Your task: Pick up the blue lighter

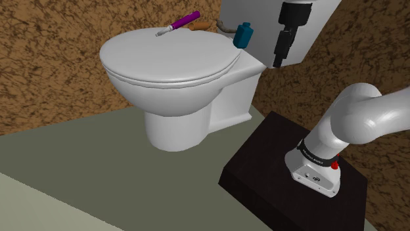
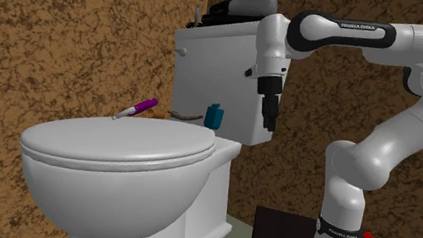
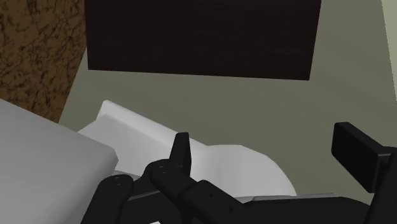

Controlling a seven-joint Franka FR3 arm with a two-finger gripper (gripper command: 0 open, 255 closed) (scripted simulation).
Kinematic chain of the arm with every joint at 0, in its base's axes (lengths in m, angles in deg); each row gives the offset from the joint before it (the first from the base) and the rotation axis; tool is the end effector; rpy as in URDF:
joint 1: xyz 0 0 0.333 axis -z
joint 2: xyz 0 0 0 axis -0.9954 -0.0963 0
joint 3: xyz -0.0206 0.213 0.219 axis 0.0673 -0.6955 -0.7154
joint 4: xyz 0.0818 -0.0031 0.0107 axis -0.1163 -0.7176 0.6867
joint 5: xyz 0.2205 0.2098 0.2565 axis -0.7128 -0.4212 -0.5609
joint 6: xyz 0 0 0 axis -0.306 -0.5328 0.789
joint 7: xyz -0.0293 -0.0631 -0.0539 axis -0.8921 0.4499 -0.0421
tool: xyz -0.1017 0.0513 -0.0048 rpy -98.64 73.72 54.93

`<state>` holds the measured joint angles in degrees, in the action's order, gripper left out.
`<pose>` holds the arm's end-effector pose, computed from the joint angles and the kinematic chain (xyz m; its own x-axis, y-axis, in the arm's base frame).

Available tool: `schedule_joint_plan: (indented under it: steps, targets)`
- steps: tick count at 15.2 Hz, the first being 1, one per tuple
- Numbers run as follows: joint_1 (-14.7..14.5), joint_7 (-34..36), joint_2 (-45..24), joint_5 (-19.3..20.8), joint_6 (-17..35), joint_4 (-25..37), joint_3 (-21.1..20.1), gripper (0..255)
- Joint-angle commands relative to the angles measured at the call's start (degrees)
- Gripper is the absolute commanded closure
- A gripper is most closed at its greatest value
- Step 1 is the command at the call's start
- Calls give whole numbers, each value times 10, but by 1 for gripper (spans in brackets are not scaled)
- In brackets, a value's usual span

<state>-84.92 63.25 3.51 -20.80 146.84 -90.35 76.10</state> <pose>0.2924 0.0317 0.5419 0.9830 0.1340 -0.1256 0.1290 -0.9905 -0.0473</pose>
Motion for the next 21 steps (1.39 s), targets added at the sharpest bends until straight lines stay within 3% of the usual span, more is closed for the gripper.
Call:
schedule_joint_plan:
  steps: [1,10,19,21]
  targets:
    - [0,0,0,0,0,0,0,0]
    - [15,-90,-178,40,27,161,59,0]
    - [37,-177,-362,39,7,376,90,0]
    - [40,-177,-359,39,23,356,88,0]
